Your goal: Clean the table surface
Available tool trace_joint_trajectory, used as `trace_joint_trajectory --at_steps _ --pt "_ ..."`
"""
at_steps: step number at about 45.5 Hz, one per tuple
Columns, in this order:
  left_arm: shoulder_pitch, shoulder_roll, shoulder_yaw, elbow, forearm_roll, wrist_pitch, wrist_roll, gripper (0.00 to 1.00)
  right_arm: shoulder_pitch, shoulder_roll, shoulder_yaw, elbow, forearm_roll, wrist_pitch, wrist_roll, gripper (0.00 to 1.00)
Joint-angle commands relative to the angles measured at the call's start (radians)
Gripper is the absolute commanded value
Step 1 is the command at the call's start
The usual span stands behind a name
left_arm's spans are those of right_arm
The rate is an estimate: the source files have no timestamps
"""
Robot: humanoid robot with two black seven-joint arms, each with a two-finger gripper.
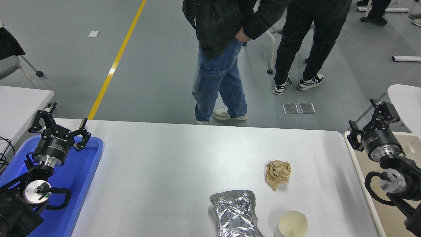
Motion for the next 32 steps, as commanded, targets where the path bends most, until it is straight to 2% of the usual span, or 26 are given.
trace_joint_trajectory --at_steps 1,32 --pt "0.0 0.0 0.0 0.0 0.0 0.0 0.0 1.0 -0.001 0.0 0.0 -0.001 0.0 -0.001 0.001 0.98" --pt "0.0 0.0 0.0 0.0 0.0 0.0 0.0 1.0 -0.008 -0.005 0.0 -0.006 0.0 -0.001 0.001 0.98"
